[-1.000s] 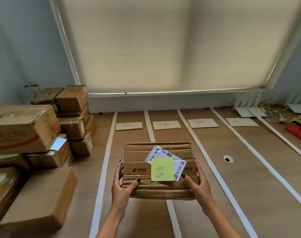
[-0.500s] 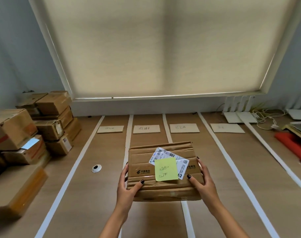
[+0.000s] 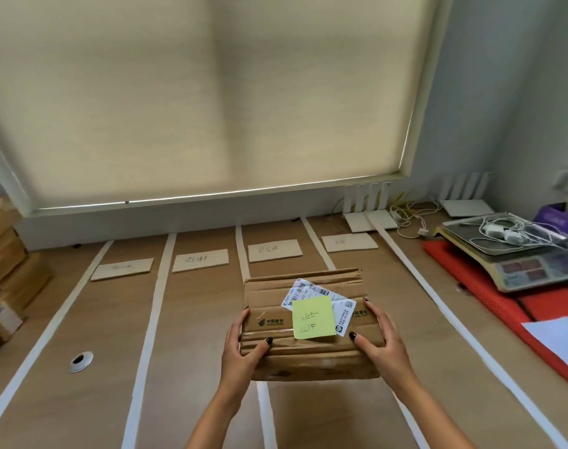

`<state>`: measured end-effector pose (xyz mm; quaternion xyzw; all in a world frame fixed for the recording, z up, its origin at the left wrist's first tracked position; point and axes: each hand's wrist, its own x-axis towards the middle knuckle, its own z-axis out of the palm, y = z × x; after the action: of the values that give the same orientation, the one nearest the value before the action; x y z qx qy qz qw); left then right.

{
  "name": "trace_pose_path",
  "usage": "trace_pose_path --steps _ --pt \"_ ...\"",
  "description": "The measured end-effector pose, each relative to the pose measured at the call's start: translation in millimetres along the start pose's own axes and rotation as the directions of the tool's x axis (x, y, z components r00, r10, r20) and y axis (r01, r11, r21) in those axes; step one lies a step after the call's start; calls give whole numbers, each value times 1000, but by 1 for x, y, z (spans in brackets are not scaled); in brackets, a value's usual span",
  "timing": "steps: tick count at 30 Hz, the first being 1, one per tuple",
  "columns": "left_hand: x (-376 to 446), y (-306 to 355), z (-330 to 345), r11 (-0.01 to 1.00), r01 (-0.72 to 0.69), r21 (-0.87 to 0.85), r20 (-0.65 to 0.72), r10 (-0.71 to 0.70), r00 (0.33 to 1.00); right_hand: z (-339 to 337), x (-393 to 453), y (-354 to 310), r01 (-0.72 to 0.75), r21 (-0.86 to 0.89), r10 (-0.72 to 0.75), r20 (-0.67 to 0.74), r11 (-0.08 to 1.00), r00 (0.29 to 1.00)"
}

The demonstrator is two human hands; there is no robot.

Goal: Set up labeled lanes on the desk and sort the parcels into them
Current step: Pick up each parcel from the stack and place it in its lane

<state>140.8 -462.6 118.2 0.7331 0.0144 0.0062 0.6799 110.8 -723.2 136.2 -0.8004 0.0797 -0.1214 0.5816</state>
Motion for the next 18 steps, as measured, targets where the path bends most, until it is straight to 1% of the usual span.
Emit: trace_pose_path --steps 2,6,10,13,18 --pt "12 3 33 1000 2 -3 17 -1 1000 -27 17 8 -11 3 11 -17 1000 1000" --pt "42 3 106 1000 24 10 34 -25 999 -81 66 35 -28 -6 28 -6 1000 1000" --pt "82 -1 184 998 59 12 46 -60 997 -137 130 69 -33 -39 34 10 999 999" --pt "118 -6 240 996 88 -2 64 -88 994 -175 185 96 -49 -28 49 5 998 999" --pt "190 -17 311 992 126 -10 102 -124 987 -212 276 135 -94 -7 95 31 996 995"
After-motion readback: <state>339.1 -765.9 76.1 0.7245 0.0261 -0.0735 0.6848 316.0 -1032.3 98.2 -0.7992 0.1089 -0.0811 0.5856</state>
